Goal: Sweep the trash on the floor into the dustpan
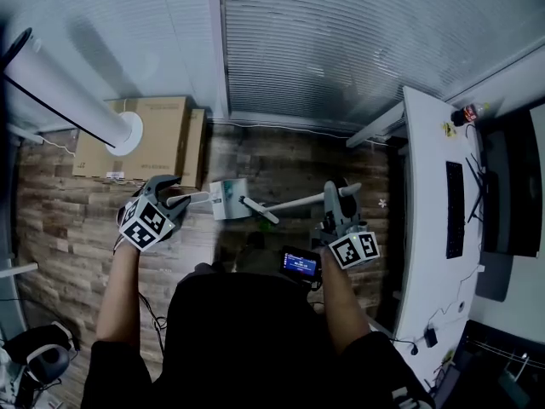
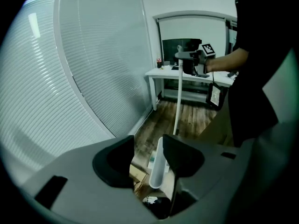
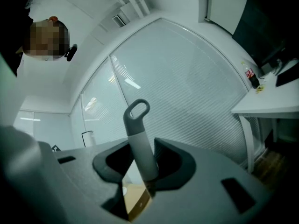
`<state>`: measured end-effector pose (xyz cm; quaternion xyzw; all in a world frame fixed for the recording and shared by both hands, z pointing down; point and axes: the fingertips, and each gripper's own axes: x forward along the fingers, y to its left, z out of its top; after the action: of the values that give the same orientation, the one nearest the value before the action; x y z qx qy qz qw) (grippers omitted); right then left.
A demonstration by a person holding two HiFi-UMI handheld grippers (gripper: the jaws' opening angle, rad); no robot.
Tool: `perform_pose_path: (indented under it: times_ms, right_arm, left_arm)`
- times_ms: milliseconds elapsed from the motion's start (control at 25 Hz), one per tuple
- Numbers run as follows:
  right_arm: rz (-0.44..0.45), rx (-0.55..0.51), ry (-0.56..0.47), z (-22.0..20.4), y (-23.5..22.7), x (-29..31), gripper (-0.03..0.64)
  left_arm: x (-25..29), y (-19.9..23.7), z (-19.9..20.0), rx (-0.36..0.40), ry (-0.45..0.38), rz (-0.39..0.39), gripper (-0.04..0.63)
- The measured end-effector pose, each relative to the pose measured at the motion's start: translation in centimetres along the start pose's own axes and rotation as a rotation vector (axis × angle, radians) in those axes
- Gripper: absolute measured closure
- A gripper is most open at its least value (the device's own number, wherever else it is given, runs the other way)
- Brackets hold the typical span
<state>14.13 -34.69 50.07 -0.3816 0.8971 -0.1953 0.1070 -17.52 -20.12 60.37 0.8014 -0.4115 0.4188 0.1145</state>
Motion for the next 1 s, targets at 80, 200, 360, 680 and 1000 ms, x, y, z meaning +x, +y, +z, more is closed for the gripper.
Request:
perform_pose_path:
  times_ms: [80, 200, 360, 680, 1000]
  right_arm:
    - [-0.003, 0.0, -0.021, 0.9, -0.6, -0.2, 0.489]
    - [0.006, -0.009, -0.043, 1.9, -0.7, 0.3, 0.491]
    - [0.011, -0.033, -0.068, 3.2, -1.0, 1.0, 0.494]
    - [-0.059, -0.136, -0.106, 6.0, -5.4, 1.0, 0.509]
    - [-0.34, -0.105, -0.172, 2.8, -15.6, -2.6, 0.512]
  left_arm:
    - [0.6, -0.5, -1.0, 0.017, 0.039, -0.021, 0.408]
    - [2.4, -1.5, -3.2, 0.058, 0.127, -0.063, 0.402]
    - [5.0, -2.8, -5.8, 0.112, 0.247, -0.112, 0.399]
    - [6.8, -3.7, -7.6, 0.091, 0.3, -0.109, 0.448]
    - [6.8, -4.1, -7.3, 0.097, 0.309, -0.11, 0.453]
